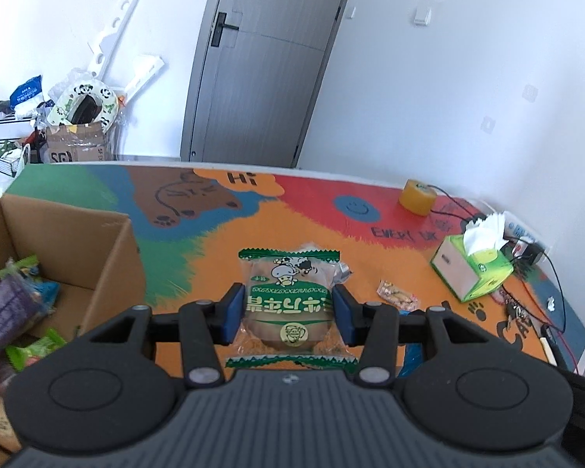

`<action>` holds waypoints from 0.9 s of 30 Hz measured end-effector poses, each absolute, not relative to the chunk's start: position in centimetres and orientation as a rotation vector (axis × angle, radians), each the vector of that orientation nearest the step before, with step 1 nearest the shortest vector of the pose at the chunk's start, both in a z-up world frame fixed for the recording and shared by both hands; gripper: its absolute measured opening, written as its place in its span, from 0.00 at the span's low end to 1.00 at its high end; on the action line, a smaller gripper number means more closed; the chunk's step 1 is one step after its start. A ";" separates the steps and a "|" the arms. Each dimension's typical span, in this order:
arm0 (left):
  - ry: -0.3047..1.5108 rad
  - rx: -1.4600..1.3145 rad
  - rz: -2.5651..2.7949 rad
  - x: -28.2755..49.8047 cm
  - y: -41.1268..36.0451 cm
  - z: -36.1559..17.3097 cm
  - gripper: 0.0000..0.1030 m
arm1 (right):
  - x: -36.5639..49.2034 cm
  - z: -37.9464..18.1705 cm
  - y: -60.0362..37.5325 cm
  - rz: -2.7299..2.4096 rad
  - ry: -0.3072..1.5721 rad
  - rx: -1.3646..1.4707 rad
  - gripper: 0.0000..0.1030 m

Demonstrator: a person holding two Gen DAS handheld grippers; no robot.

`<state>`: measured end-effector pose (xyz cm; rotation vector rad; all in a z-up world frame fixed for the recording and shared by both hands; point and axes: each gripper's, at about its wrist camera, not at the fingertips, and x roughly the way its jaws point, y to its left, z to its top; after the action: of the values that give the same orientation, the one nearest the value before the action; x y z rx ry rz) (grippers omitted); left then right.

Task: Organize snacks
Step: 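Carry the green bread pack and blue chip bag to the cardboard box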

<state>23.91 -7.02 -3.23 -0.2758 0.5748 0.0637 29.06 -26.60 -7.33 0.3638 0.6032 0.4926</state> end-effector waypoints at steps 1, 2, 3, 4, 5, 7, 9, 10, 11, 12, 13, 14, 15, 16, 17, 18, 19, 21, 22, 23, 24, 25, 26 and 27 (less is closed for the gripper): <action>0.569 -0.276 0.065 23.6 -6.9 -3.0 0.46 | 28.9 -7.2 -26.4 0.496 0.600 0.362 0.29; 0.563 -0.278 0.066 23.3 -6.7 -2.8 0.46 | 28.7 -7.0 -26.3 0.499 0.597 0.360 0.29; 0.557 -0.278 0.067 23.0 -6.5 -2.6 0.46 | 28.6 -6.9 -26.1 0.504 0.595 0.358 0.29; 0.552 -0.279 0.069 22.7 -6.3 -2.4 0.46 | 28.4 -6.8 -26.0 0.509 0.592 0.357 0.29; 0.548 -0.281 0.071 22.5 -6.0 -2.2 0.46 | 28.2 -6.6 -25.7 0.513 0.589 0.356 0.29; 0.539 -0.284 0.078 22.0 -5.6 -1.9 0.46 | 27.9 -6.3 -25.3 0.523 0.582 0.351 0.29; 0.530 -0.285 0.086 21.5 -5.2 -1.6 0.46 | 27.5 -6.0 -24.9 0.531 0.577 0.349 0.29; 0.526 -0.287 0.090 21.1 -4.9 -1.4 0.46 | 27.4 -5.8 -24.7 0.536 0.574 0.347 0.29; 0.523 -0.288 0.094 20.9 -4.6 -1.3 0.46 | 27.1 -5.7 -24.4 0.540 0.572 0.345 0.29; 0.518 -0.289 0.099 20.6 -4.3 -1.2 0.46 | 27.0 -5.6 -24.2 0.545 0.570 0.344 0.29; 0.516 -0.290 0.102 20.4 -4.0 -1.0 0.46 | 26.9 -5.5 -24.0 0.550 0.568 0.342 0.29; 0.513 -0.291 0.105 20.2 -3.8 -0.9 0.46 | 26.7 -5.4 -23.7 0.557 0.567 0.341 0.29; 0.509 -0.291 0.107 19.9 -3.4 -0.8 0.46 | 26.6 -5.3 -23.4 0.562 0.565 0.339 0.29; 0.507 -0.291 0.111 19.6 -3.2 -0.7 0.46 | 26.5 -5.2 -23.1 0.567 0.564 0.337 0.29; 0.505 -0.292 0.115 19.4 -2.8 -0.6 0.46 | 26.4 -5.2 -22.9 0.572 0.564 0.336 0.28; 0.504 -0.294 0.118 19.2 -2.5 -0.5 0.46 | 26.3 -5.1 -22.6 0.579 0.563 0.335 0.28; 0.503 -0.296 0.123 19.0 -2.2 -0.4 0.46 | 26.3 -5.0 -22.3 0.586 0.563 0.334 0.29; 0.499 -0.294 0.135 18.6 -1.5 -0.3 0.46 | 26.0 -4.8 -21.6 0.599 0.562 0.330 0.29; 0.498 -0.294 0.140 18.4 -1.2 -0.2 0.46 | 25.9 -4.8 -21.3 0.606 0.561 0.328 0.29; 0.496 -0.294 0.146 18.2 -0.9 -0.1 0.46 | 25.8 -4.7 -20.9 0.615 0.560 0.326 0.29; 0.494 -0.294 0.153 17.9 -0.5 -0.1 0.46 | 25.8 -4.6 -20.6 0.621 0.561 0.324 0.29; 0.492 -0.296 0.159 17.7 -0.1 0.0 0.46 | 25.7 -4.6 -20.2 0.629 0.561 0.321 0.28; 0.490 -0.297 0.165 17.6 0.2 0.0 0.46 | 25.6 -4.5 -19.7 0.637 0.561 0.319 0.28; 0.489 -0.300 0.174 17.3 0.7 0.1 0.46 | 25.5 -4.5 -19.4 0.643 0.561 0.317 0.28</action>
<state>17.31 0.72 0.08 -0.2998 0.4888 0.1740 25.53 -19.40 -4.47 0.3171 0.5605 0.6431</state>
